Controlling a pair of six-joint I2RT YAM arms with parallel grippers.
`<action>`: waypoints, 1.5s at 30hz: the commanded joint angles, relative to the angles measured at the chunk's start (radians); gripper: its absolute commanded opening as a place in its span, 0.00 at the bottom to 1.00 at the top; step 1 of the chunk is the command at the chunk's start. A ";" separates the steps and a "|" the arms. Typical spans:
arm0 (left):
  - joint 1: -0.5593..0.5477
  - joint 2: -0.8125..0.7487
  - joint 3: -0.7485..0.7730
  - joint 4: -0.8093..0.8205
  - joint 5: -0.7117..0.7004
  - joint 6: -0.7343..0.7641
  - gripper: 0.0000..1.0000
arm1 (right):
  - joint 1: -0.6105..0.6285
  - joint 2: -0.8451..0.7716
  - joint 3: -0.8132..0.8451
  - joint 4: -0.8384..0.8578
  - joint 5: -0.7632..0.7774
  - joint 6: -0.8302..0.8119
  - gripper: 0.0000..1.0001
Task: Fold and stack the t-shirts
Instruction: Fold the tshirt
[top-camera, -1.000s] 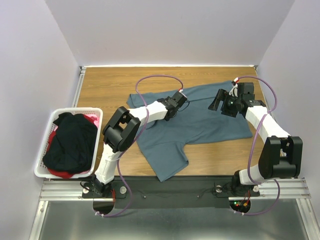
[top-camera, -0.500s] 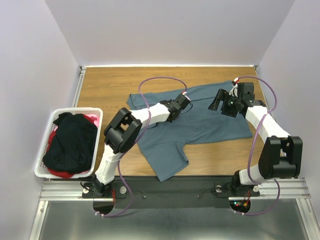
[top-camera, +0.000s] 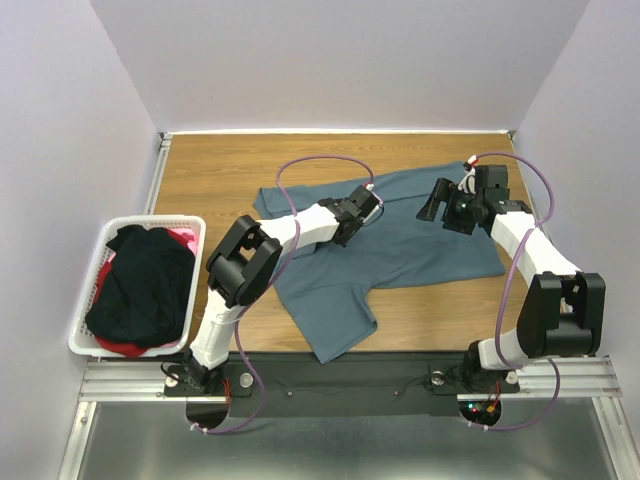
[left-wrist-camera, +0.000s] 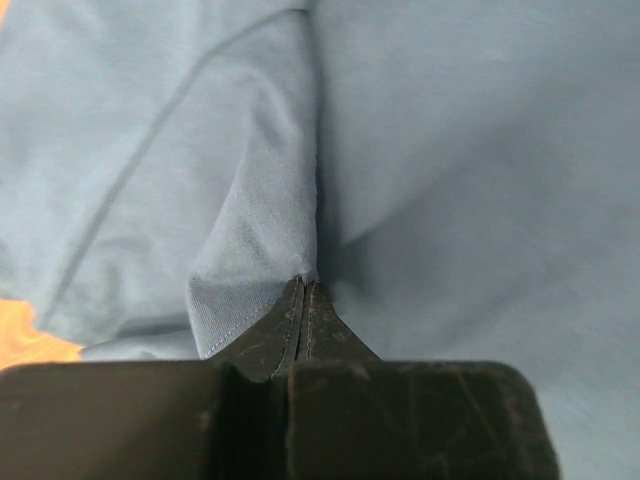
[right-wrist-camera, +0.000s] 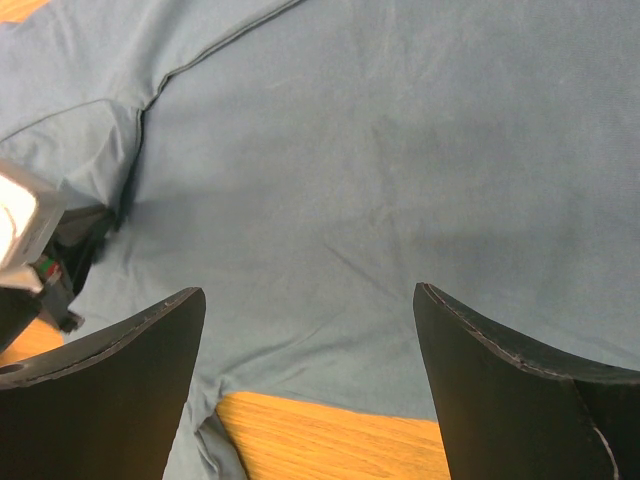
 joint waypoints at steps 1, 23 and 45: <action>-0.003 -0.117 0.069 -0.060 0.150 -0.045 0.00 | 0.003 -0.043 -0.012 -0.007 0.013 -0.002 0.91; 0.075 -0.287 -0.127 -0.011 0.313 -0.301 0.65 | 0.003 -0.042 -0.017 -0.009 -0.011 -0.004 0.91; 0.289 -0.433 -0.539 0.176 0.316 -0.539 0.45 | 0.003 -0.055 -0.031 -0.010 -0.019 -0.005 0.91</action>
